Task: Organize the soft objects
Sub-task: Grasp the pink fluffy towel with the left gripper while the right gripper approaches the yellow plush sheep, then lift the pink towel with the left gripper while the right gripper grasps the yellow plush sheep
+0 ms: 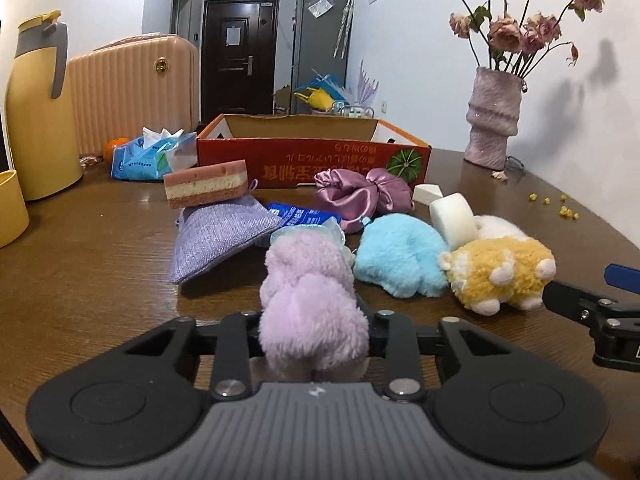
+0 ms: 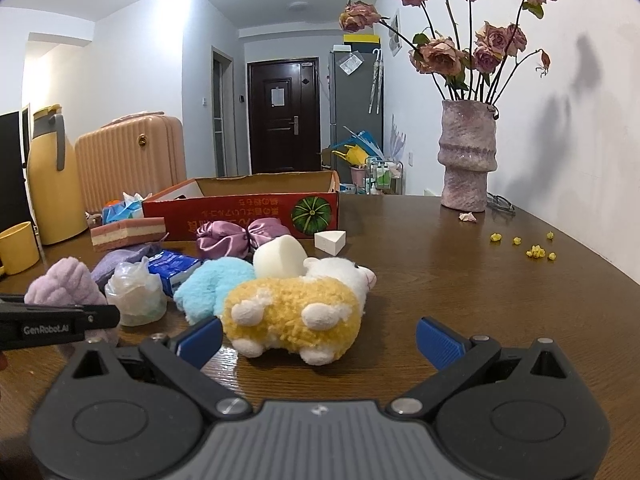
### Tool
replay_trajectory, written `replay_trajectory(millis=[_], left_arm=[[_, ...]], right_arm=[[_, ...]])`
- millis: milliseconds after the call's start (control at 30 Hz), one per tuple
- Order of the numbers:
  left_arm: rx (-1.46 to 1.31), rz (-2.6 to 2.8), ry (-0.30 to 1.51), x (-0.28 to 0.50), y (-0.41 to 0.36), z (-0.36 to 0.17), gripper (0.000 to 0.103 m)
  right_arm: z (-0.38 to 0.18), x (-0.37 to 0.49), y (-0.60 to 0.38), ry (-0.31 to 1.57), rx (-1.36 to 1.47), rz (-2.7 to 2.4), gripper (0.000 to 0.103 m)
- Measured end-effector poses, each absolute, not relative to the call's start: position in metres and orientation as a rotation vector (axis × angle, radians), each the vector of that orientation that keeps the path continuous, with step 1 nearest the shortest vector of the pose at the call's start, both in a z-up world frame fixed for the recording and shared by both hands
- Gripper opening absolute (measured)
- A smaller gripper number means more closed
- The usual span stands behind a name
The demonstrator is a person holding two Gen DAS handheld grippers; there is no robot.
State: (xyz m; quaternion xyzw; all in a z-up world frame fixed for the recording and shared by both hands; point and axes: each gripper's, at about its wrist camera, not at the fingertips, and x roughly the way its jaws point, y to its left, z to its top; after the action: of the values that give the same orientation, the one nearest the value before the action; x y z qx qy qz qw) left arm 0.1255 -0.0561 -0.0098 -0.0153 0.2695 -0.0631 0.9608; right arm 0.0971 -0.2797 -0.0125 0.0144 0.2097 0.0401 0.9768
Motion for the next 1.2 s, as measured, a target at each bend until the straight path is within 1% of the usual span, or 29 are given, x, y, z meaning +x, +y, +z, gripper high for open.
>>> replay_trajectory(millis=[767,1200], left_arm=[[-0.090,-0.092,0.404,0.109,-0.014,0.003,0.029],[-0.114,-0.097,0.399,0.109,-0.002,0.003,0.030]], right_arm=[[0.002,0.107,-0.253,0.430,-0.025,0.089,0.103],[-0.004,0.130,-0.242,0.480,-0.056,0.080,0.103]])
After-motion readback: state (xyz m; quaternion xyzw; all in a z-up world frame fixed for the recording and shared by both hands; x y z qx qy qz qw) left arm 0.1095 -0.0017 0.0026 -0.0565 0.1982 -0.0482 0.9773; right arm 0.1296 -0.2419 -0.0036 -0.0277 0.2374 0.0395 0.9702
